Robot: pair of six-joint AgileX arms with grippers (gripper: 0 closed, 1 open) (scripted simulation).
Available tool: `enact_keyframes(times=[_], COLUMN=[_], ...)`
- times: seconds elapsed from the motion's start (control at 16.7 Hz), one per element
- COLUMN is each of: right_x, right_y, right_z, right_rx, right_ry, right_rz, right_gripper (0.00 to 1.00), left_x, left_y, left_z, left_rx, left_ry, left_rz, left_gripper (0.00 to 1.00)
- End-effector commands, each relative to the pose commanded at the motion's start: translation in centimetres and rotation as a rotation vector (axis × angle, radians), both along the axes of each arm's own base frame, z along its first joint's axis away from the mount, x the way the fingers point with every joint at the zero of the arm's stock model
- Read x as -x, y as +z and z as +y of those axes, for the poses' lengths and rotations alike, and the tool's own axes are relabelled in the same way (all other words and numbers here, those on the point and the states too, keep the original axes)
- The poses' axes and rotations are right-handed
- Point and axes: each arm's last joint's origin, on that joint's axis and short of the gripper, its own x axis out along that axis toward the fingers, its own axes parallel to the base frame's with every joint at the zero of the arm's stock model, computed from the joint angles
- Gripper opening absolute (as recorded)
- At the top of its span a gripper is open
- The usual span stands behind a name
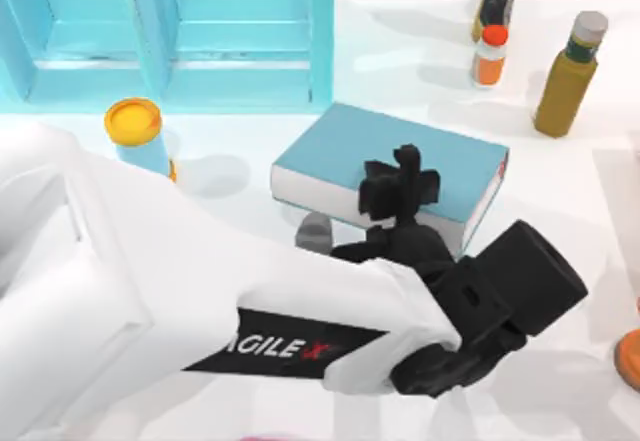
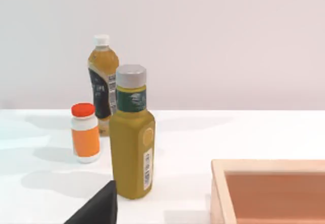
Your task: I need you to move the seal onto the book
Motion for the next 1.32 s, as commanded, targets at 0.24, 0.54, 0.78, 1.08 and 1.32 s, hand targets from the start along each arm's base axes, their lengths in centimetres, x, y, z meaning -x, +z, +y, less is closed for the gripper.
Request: enact_keyframes(times=[0.24,0.54,0.78,1.08,1.32], right_x=[0.0,0.0,0.0,0.0,0.0], right_y=[0.0,0.0,0.0,0.0,0.0], right_z=[0.0,0.0,0.0,0.0,0.0], right_rx=[0.0,0.0,0.0,0.0,0.0], right_ry=[0.0,0.0,0.0,0.0,0.0], right_rz=[0.0,0.0,0.0,0.0,0.0], right_gripper=[1.0,1.0,1.0,1.0,1.0], left_x=[0.5,0.5,0.5,0.5,0.5], left_y=[0.2,-0.2,-2.1,-3.1,-3.1], left_z=[-0.2,-0.1,-0.1,-0.1,-0.1], left_rx=[0.003,-0.003,0.0,-0.003,-0.003], left_ry=[0.0,0.002,0.001,0.002,0.002], left_rz=[-0.005,-0.001,-0.001,0.0,0.0], left_gripper=[0.0,0.0,0.0,0.0,0.23])
